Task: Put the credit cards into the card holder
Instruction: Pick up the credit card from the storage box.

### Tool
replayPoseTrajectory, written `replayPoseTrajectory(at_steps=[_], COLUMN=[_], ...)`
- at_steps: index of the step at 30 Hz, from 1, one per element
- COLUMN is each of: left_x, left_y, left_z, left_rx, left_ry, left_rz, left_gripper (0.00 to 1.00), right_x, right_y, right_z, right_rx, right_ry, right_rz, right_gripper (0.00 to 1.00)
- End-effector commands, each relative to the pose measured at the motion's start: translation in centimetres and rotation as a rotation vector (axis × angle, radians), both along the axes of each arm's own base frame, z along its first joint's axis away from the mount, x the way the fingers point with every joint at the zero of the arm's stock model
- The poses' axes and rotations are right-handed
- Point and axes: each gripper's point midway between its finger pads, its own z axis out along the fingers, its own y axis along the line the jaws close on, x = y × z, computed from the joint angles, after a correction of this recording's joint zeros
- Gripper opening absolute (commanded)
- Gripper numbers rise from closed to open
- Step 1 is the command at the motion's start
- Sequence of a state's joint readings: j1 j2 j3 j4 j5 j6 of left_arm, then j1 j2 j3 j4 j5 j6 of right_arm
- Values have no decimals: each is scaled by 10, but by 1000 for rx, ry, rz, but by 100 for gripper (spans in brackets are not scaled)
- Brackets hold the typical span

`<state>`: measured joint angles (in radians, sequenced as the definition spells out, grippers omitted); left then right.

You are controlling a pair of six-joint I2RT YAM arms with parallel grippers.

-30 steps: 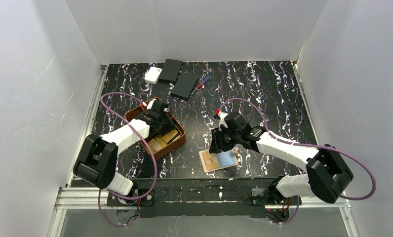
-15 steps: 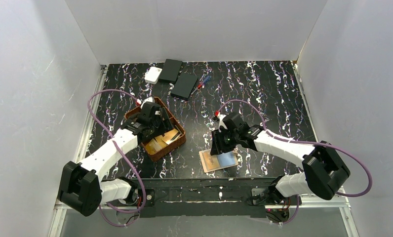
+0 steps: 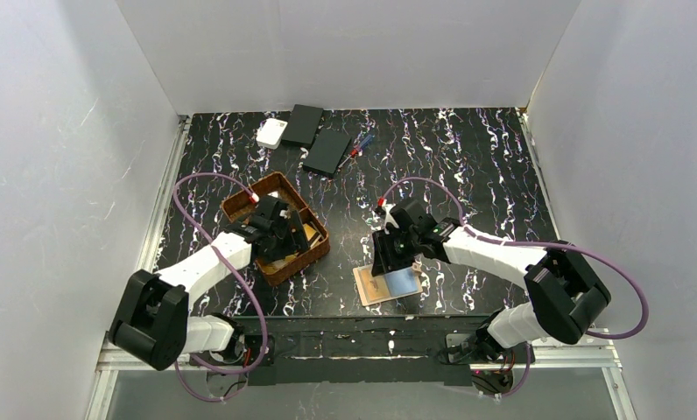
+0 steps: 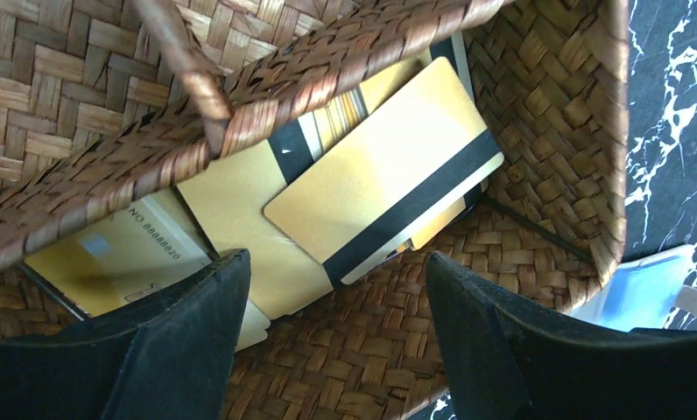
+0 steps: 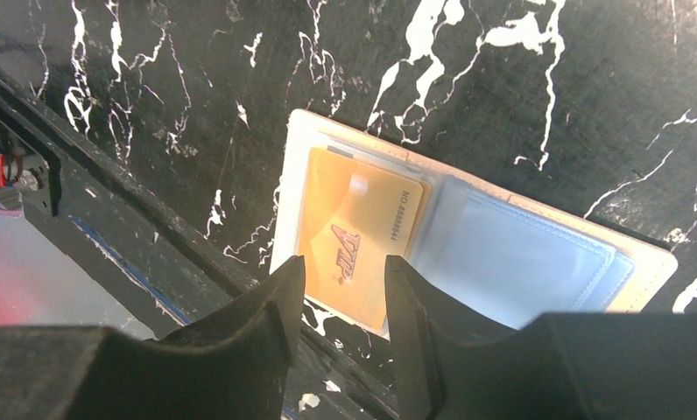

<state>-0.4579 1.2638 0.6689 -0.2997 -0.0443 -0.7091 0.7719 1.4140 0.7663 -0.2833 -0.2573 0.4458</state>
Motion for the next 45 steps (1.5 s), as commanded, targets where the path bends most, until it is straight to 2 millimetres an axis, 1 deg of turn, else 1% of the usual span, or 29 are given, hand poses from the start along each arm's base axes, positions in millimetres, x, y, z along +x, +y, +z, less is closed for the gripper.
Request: replayPoseTrajectory(at_steps=[1,6,19,22,26,30,35,38,41,45], left_x=[7,11,34,32,29,22,15,14,14,17], left_y=[-4,-5,-23,-22,-15,-7,-7,-8,-6,-11], left_z=[-8,-16,-7,-3,4,9,14,12,6,-1], left_rx=[-12,-2,-65,-68,-55,-40,-75,-84,-68,-81], left_ry=[0,28,-17,-17,-47,-32,-40,-34,-13,-10], left_rz=[5,10,7,11,33,62,95,101,115,101], left_gripper=[72,75,74,74,74,74,72,71,73,72], right_x=[14,17,22,23,23,22,22,23,24,24], right_y=[13,12,18,19,20,21,21,22,24,24], right_z=[22,23,26,25,24,23,22,22,22,22], right_rx=[46,39,48,47,47,47,44,43,44,43], right_ry=[-45,-55,-55,-53,-47,-43,-39,-36,-35,-34], right_rz=[-4,-3,5,8,11,14,15,18,20,19], right_gripper=[47,47,47,47,47,47,47,47,47,47])
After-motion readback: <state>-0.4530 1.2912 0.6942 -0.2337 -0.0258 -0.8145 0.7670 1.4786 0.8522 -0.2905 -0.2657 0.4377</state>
